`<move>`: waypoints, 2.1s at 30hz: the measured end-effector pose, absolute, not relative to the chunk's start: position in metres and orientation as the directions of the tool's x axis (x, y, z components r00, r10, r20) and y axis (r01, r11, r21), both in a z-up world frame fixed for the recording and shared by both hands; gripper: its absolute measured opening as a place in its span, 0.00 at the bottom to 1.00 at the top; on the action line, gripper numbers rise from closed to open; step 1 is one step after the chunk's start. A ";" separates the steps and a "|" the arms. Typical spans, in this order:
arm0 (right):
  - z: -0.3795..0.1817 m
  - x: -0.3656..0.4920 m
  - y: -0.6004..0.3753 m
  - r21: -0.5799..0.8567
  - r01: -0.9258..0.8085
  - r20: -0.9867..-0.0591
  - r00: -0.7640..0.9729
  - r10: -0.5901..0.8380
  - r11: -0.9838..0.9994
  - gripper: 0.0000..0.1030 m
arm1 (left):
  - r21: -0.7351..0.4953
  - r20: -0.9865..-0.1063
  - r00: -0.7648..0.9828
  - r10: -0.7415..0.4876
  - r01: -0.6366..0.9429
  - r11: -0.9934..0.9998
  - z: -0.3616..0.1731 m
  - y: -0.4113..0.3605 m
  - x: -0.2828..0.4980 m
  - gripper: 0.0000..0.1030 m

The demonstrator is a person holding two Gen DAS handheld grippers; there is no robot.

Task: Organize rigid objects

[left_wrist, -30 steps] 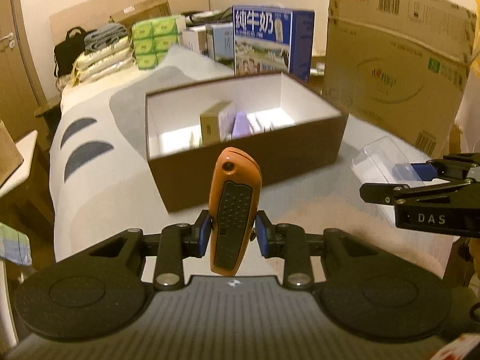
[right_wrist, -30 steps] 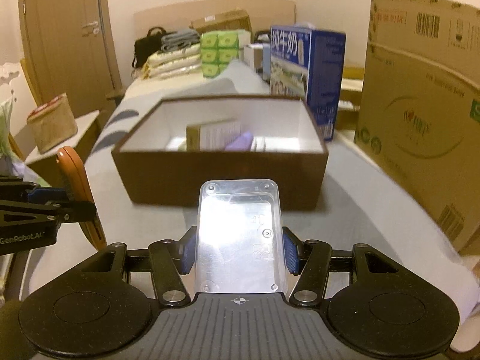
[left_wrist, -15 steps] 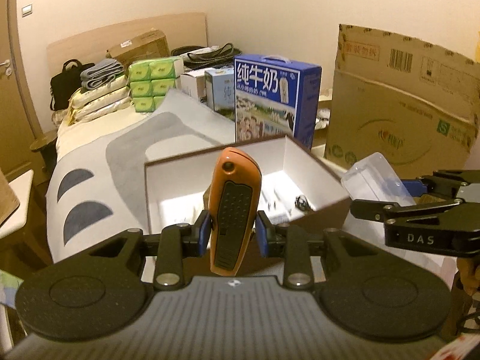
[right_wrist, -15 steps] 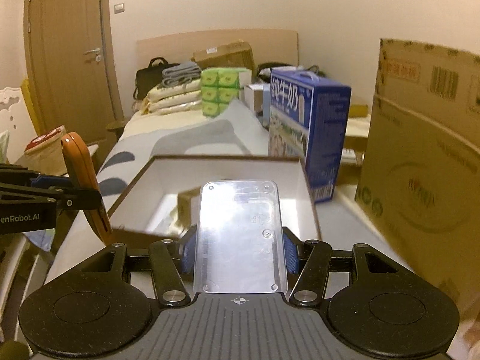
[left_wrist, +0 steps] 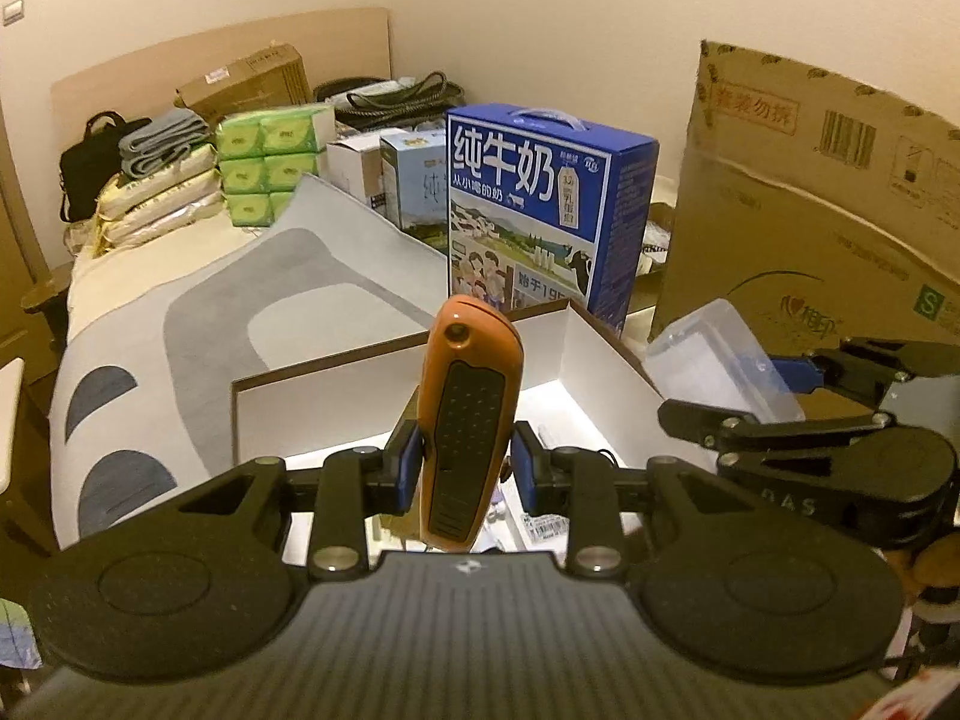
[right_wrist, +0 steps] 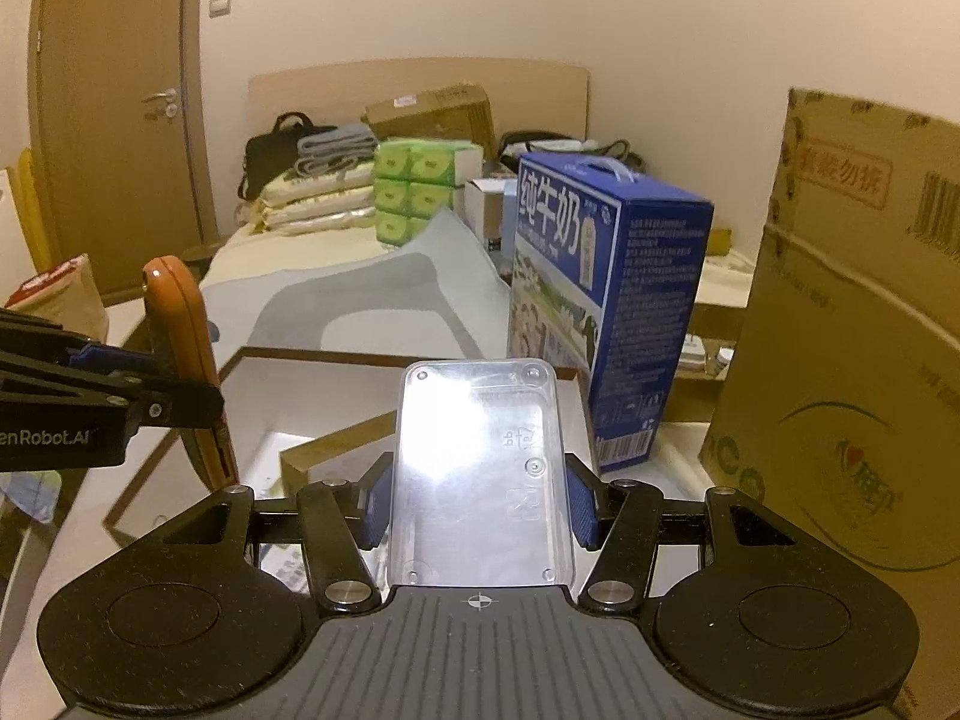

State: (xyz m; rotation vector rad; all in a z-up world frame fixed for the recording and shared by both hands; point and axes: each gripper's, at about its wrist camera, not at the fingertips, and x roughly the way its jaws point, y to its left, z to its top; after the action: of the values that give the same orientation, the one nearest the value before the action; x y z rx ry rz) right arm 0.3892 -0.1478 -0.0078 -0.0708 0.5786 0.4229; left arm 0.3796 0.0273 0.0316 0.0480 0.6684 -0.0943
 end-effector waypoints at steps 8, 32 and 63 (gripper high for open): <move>-0.037 0.424 -0.147 0.079 -0.384 -0.592 0.724 0.353 0.920 0.51 | 0.004 -0.684 0.725 -0.077 0.109 0.994 0.000 0.023 0.416 0.26; -0.080 0.474 -0.146 0.083 -0.362 -0.645 0.691 0.327 0.929 0.51 | 0.017 -0.754 0.653 -0.075 0.133 0.991 -0.060 0.029 0.475 0.38; -0.043 0.364 -0.169 0.250 -0.281 -0.578 0.725 0.376 0.927 0.74 | 0.019 -0.636 0.771 -0.025 0.048 0.999 -0.010 0.069 0.331 0.75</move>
State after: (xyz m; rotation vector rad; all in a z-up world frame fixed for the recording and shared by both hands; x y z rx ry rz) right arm 0.3636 -0.1694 -0.0430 0.1484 0.6681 0.3637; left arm 0.3311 0.0692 -0.0105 0.0352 0.6888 -0.0399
